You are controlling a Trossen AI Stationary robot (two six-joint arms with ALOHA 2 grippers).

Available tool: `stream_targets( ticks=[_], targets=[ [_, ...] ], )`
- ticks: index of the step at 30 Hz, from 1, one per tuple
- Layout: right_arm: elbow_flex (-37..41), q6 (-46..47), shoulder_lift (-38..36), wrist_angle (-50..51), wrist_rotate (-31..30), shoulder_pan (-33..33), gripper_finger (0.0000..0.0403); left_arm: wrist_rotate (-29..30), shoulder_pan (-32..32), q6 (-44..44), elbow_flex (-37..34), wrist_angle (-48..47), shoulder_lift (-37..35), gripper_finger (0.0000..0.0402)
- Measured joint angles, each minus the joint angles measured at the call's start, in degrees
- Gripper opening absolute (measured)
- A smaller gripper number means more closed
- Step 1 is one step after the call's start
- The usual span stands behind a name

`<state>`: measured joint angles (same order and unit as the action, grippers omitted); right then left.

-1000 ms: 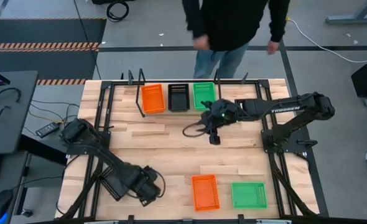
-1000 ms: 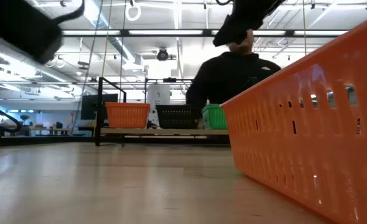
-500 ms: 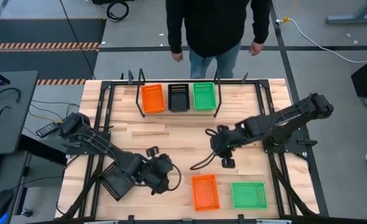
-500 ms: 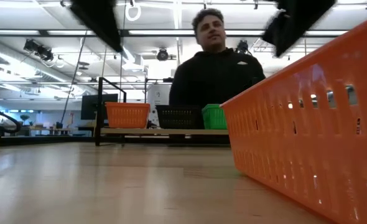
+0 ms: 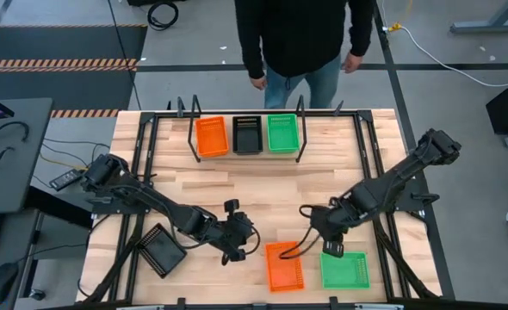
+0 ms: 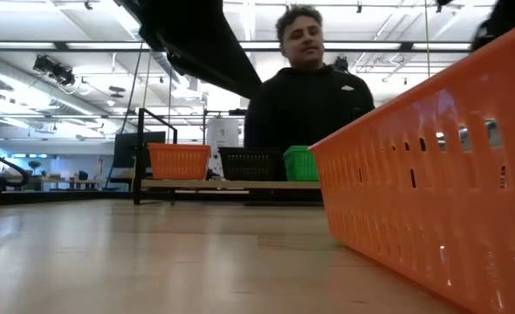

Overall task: Stack baskets on shelf by color
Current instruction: Stack the green bin on top of the green bin on the shelf

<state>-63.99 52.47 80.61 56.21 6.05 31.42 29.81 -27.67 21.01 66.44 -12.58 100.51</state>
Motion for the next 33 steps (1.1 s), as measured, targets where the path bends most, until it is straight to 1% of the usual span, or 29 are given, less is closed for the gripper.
stream_targets(
  ticks=[5,7,9,11,14,17,20,22,25,28,33],
  targets=[
    [0.00,17.56,-0.01,0.71,-0.62,4.44,0.0130,-0.03,0.03,-4.23,-1.51,6.33,0.00,0.0132],
    [0.00,22.01,-0.01,0.70,-0.45,6.32,0.0130,-0.06,0.02,-6.00,-1.52,7.63,0.00,0.0132],
    [0.00,23.84,0.36,0.57,-0.76,8.20,0.0130,-0.05,0.03,-7.86,-1.52,8.33,0.00,0.0132],
    [0.00,22.70,1.23,0.56,-1.73,10.08,0.0130,-0.03,-0.11,-8.99,-1.52,9.31,0.00,0.0132],
    [0.00,17.94,3.59,0.02,-3.50,12.52,0.0130,-0.03,-0.42,-9.94,-1.52,9.44,0.00,0.0132],
    [0.00,15.70,7.32,0.05,-3.17,14.04,0.0130,-0.05,-1.09,-10.41,-1.52,9.27,0.00,0.0132],
    [0.00,14.14,11.69,0.32,-1.76,14.44,0.0130,-0.08,-1.91,-10.81,-1.52,8.99,0.02,0.0132],
    [0.00,14.54,14.31,2.22,-2.02,14.24,0.0130,-0.08,-2.50,-11.21,-1.52,9.03,0.02,0.0132],
    [0.02,15.28,17.15,4.59,-4.12,13.74,0.0130,-0.18,-2.87,-11.21,-1.52,9.02,0.02,0.0132],
    [0.02,14.55,18.93,4.15,-7.44,13.82,0.0130,-0.16,-2.85,-11.15,-1.52,9.01,0.02,0.0132],
    [0.02,12.75,21.43,1.12,-8.02,13.58,0.0128,-0.14,-2.83,-10.87,-1.52,9.01,0.02,0.0132]
  ],
)
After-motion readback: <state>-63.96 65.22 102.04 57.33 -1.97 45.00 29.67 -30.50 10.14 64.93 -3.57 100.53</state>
